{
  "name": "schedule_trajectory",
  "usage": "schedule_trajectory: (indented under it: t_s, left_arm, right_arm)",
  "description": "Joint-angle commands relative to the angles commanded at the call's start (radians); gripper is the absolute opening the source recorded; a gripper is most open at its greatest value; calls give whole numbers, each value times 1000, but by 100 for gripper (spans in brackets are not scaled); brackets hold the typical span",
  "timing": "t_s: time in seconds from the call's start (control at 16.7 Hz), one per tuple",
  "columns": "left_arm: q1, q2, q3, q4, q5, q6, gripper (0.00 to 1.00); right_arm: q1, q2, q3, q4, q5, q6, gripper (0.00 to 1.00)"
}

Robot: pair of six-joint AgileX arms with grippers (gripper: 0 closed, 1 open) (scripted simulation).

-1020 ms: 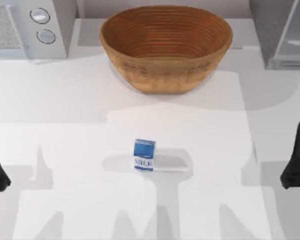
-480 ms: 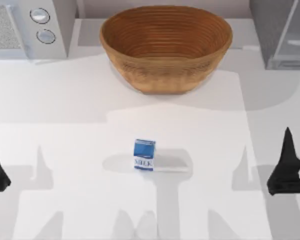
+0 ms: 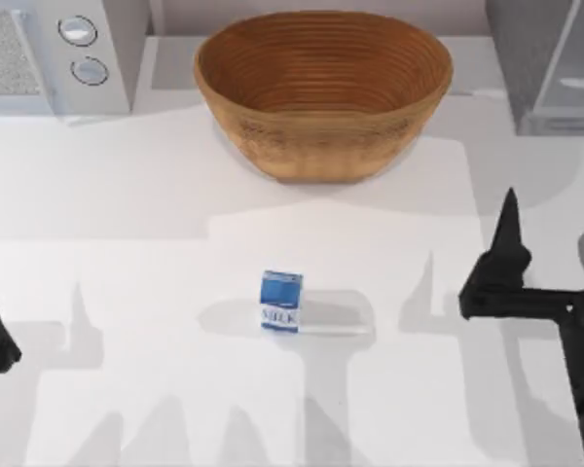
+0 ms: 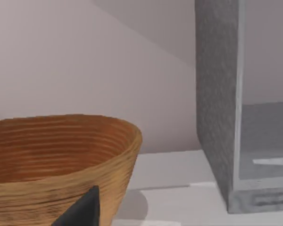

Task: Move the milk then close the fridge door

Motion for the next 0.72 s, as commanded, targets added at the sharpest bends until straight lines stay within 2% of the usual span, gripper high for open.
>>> schedule_trajectory:
  t_s: [0.72]
  left_arm:
    - [0,0,0,0,0,0,100]
  right_arm:
    - [217,1183,667,380,338,34,100]
